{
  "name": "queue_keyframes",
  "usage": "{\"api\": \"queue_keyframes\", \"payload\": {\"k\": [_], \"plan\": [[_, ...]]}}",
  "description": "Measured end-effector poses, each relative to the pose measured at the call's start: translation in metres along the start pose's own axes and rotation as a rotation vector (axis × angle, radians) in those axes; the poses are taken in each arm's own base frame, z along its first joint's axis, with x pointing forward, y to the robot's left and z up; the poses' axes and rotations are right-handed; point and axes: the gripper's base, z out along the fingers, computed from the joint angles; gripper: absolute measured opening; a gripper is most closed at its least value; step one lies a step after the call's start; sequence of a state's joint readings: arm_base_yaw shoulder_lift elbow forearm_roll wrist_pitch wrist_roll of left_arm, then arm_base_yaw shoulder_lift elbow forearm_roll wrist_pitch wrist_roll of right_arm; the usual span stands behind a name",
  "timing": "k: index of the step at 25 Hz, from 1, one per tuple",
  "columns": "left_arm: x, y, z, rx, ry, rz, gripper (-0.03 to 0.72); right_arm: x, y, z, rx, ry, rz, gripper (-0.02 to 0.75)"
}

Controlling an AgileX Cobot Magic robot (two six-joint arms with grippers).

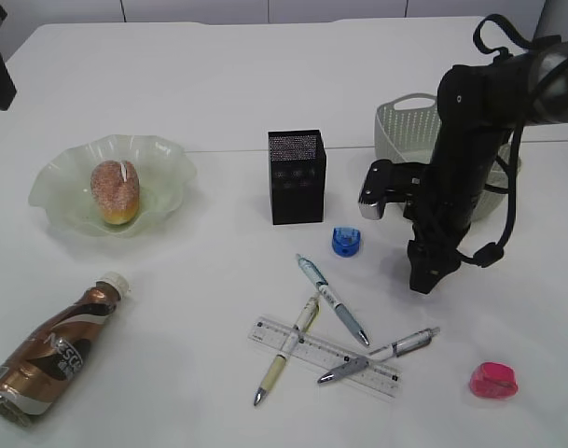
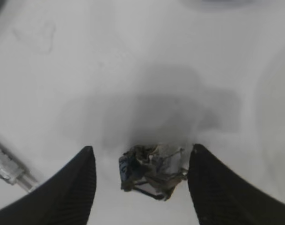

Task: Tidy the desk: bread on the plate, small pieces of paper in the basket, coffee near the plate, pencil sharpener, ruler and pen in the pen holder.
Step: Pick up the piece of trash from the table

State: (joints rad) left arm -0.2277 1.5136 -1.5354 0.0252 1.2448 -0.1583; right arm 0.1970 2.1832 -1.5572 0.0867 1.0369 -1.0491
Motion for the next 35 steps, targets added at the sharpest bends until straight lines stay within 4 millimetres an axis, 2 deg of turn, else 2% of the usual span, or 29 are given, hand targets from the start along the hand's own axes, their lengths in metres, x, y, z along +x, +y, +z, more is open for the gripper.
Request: {"api": "queue_keyframes", "payload": {"k": [11,35], "plan": [[0.0,0.0,0.0,0.0,0.0,0.0,0.478,0.0033,-0.0049,-0.0002,0.053,0.037,-0.036,0.488],[0.0,0.0,0.0,0.0,0.0,0.0,0.459,0.0041,-0.0052,-0.0002,0.056,0.046,-0.041,0.487]]}}
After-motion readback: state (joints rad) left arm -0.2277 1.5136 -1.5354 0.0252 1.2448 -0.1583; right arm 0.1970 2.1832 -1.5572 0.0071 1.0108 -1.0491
